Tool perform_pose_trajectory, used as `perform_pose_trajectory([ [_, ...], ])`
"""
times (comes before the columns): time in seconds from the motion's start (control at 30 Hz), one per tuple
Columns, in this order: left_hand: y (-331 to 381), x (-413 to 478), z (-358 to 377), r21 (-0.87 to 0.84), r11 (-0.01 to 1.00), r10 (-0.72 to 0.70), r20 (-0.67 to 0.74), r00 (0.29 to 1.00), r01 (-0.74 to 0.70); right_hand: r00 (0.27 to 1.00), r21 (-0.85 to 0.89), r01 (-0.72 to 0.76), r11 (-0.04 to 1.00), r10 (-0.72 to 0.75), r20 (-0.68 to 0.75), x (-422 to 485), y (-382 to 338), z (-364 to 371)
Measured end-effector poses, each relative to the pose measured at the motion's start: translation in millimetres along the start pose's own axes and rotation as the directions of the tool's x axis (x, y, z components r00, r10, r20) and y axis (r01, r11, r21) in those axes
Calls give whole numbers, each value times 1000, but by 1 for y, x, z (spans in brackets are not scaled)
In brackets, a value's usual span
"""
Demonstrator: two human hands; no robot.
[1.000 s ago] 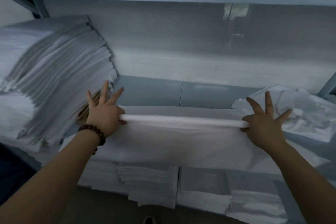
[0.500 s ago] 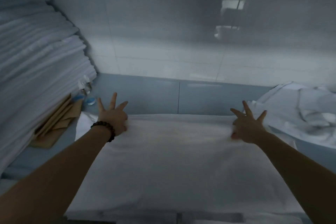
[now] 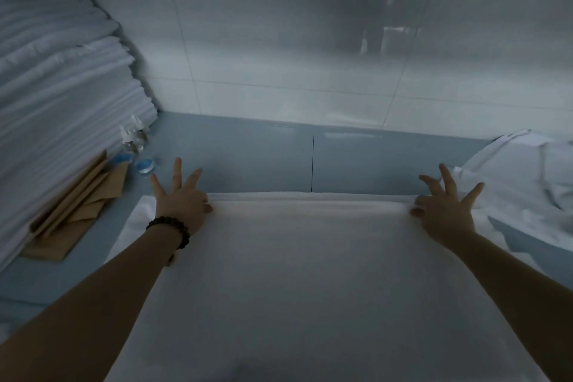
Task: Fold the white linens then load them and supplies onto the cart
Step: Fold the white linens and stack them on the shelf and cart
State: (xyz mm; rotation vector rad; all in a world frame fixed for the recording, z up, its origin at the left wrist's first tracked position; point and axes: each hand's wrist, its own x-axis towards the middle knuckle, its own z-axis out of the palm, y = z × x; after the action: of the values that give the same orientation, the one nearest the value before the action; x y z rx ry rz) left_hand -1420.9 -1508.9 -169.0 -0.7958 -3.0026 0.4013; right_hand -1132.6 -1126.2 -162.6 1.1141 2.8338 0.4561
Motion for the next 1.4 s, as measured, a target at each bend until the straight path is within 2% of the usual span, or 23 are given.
perform_pose_trajectory([
  [0.17, 2, 6, 9, -49, 998, -33, -54, 998, 30, 999, 0, -31, 1000, 31, 6, 9, -9, 14],
  [0.3, 0, 14, 11, -163, 985, -94, -218, 971, 59, 988, 71, -75, 995, 84, -128, 21, -11, 14],
  [0.47, 14, 18, 23, -128, 989, -83, -124, 989, 67, 988, 75, -130, 989, 136, -79, 19, -26, 28],
  [0.6, 26, 6, 11, -174, 980, -126, -174, 977, 95, 978, 137, -162, 977, 178, -108, 7, -37, 17],
  [0.7, 52, -16, -1, -233, 972, -82, -182, 980, 38, 974, 247, -40, 968, 93, -207, -18, -62, 5],
  [0.83, 102, -55, -6, -331, 942, 36, -80, 996, -60, 951, 313, 186, 931, -91, -294, -63, -105, -2],
  [0.93, 143, -92, -4, -357, 927, 127, 6, 992, -116, 961, 370, 249, 895, -181, -207, -82, -124, -2],
  [1.07, 185, -138, -7, -389, 915, 158, 100, 982, -108, 979, 381, 202, 902, -200, -44, -97, -122, -1],
  [1.3, 205, -203, -7, -363, 923, 164, 80, 983, -124, 966, 359, 238, 903, -260, 13, -154, -84, -3],
  [1.4, 205, -215, -2, -361, 924, 156, 59, 986, -124, 964, 334, 214, 918, -254, 82, -179, -68, 7],
])
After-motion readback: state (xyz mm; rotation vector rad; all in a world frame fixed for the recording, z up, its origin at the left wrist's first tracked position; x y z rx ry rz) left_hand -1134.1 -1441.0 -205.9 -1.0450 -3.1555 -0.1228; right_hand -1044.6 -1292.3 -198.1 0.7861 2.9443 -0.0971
